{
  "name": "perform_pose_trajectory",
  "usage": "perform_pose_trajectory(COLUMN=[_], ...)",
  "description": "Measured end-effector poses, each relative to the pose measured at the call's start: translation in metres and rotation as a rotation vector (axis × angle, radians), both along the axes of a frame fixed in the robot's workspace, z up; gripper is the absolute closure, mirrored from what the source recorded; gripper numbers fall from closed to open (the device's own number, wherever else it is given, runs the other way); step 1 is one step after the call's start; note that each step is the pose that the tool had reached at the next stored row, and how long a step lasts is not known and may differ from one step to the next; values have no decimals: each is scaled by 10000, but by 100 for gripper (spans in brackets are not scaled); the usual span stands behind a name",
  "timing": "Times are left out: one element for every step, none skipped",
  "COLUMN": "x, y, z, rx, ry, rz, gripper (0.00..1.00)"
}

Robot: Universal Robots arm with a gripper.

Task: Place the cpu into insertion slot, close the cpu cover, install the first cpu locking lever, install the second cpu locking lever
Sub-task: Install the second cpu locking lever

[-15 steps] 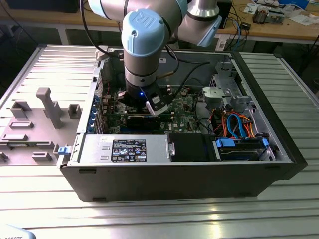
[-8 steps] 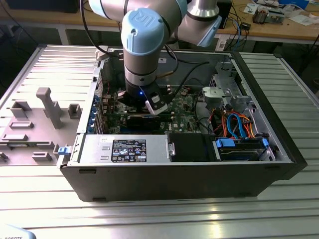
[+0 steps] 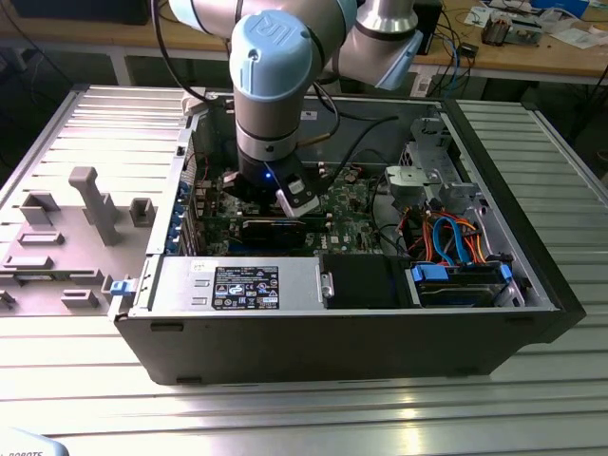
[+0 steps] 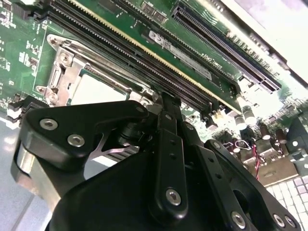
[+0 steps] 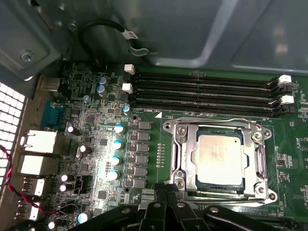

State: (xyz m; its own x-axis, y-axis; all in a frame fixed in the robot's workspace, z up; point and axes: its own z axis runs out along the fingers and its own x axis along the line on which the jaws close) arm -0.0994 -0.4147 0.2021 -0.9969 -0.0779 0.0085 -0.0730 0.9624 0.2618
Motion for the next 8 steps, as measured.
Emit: perform_pose_trajectory(x=[-2,-5,-6,-7,-7,-8,-8,-9], y=[0,0,0,0,0,0,0,0], z=[17,55,81,104,137,165,186,210], rx=[2,2,1,1,2,1,1,1], ry=[-1,0,0,0,-1,0,0,0], rz=[0,0,1,1,1,0,0,0], gripper=[89,89,89,89,89,89,89,89])
